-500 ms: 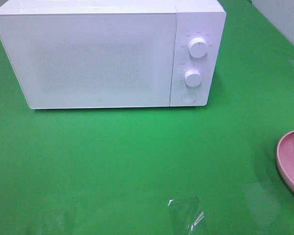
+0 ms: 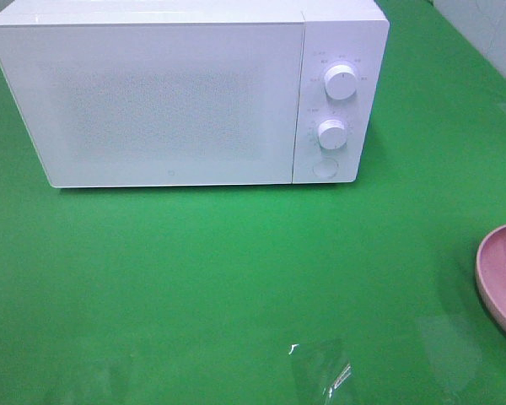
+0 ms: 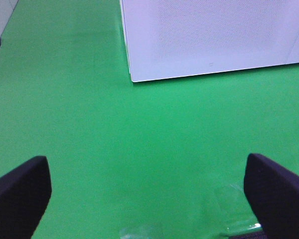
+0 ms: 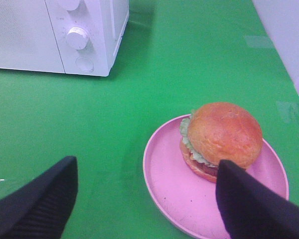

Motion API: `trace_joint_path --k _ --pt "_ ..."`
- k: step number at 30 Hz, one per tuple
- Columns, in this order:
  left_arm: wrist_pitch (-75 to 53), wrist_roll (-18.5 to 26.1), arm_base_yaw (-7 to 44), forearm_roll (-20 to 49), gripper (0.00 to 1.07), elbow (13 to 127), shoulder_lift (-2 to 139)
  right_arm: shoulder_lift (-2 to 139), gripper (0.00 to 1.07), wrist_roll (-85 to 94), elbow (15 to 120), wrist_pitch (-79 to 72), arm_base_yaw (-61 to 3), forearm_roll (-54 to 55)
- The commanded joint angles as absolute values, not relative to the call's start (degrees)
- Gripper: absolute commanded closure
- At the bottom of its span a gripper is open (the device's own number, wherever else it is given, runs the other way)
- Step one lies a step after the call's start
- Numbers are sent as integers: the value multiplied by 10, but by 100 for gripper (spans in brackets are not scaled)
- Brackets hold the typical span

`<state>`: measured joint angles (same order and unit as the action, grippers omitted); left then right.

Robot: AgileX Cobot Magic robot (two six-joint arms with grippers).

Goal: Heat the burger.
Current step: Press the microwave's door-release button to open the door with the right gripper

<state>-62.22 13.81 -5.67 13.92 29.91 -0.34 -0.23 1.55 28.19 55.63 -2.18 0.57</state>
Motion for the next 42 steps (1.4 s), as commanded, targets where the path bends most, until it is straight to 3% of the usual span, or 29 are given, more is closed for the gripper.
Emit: trace_joint_path --k 1,30,42 --pt "-615 139 -60 144 9 297 -6 -18 35 12 284 547 -21 8" --pt "-615 139 -60 144 9 297 -6 172 35 6 295 343 -21 6" --pt "-615 139 -60 144 9 297 -6 249 35 6 234 192 -21 6"
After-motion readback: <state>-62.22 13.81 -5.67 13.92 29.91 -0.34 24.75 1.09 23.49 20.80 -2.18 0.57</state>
